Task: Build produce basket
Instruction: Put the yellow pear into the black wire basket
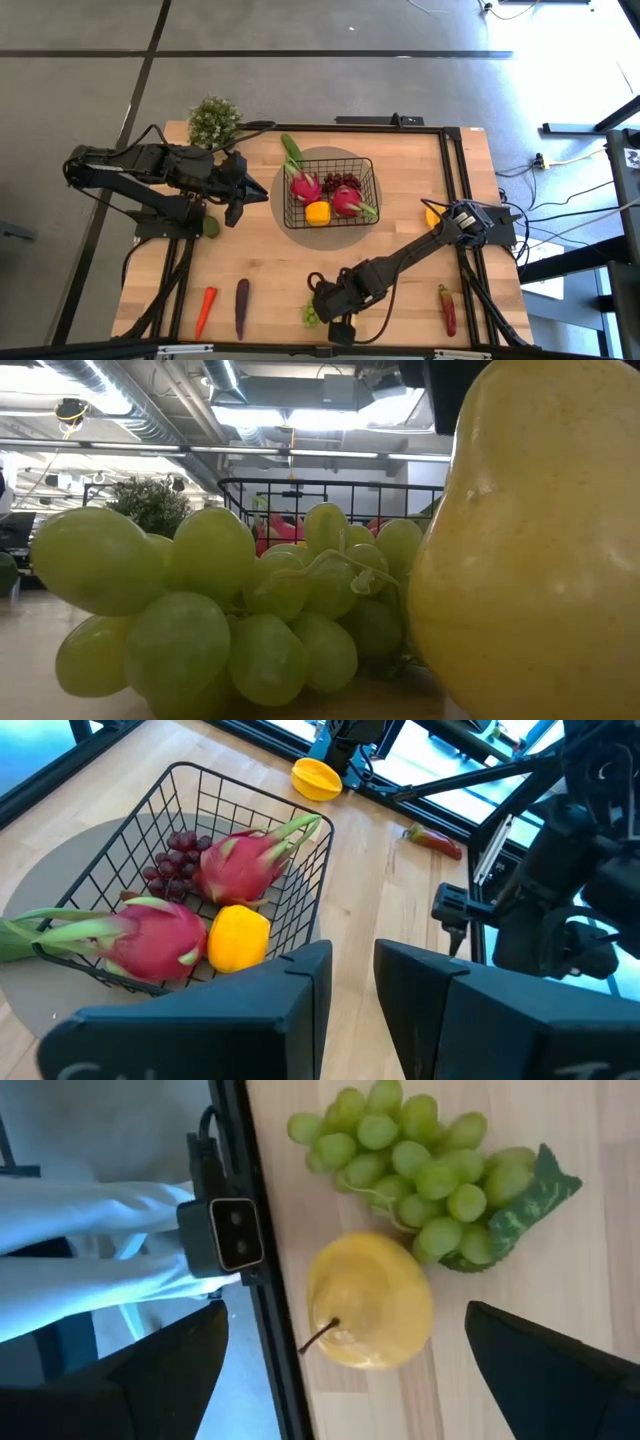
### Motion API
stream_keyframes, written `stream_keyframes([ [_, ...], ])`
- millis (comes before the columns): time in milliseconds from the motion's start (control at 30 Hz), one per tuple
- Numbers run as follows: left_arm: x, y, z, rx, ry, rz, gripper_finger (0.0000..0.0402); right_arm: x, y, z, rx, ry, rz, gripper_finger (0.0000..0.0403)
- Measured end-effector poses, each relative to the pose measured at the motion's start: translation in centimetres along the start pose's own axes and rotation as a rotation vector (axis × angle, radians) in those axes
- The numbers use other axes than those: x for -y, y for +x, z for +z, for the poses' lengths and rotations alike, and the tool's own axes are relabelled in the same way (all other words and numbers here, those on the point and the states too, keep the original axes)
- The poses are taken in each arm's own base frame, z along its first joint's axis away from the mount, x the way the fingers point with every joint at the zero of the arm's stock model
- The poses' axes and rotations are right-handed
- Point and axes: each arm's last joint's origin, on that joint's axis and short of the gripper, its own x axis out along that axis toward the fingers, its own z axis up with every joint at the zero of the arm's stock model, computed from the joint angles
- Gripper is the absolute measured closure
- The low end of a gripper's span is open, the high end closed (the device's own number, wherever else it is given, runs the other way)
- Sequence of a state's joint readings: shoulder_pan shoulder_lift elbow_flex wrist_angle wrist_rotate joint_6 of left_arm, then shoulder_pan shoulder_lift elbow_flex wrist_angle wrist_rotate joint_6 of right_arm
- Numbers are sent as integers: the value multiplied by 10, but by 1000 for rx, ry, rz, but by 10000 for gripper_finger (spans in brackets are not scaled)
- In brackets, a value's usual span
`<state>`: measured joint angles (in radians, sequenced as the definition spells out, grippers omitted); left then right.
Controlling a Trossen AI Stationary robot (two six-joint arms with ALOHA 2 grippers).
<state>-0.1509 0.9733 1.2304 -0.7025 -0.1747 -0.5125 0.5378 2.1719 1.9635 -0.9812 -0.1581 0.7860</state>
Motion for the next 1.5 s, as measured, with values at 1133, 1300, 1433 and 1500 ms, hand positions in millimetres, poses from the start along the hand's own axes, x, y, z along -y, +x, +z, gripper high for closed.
stream_keyframes([
  [1133,0,0,0,0,0,0,333,-5,16,-12,-19,178,-16,116],
  [1300,0,0,0,0,0,0,333,-4,20,-12,-25,181,-24,127],
  [1433,0,0,0,0,0,0,333,-3,20,-13,-33,192,-35,139],
  [1500,0,0,0,0,0,0,333,-3,20,-13,-31,201,-33,149],
])
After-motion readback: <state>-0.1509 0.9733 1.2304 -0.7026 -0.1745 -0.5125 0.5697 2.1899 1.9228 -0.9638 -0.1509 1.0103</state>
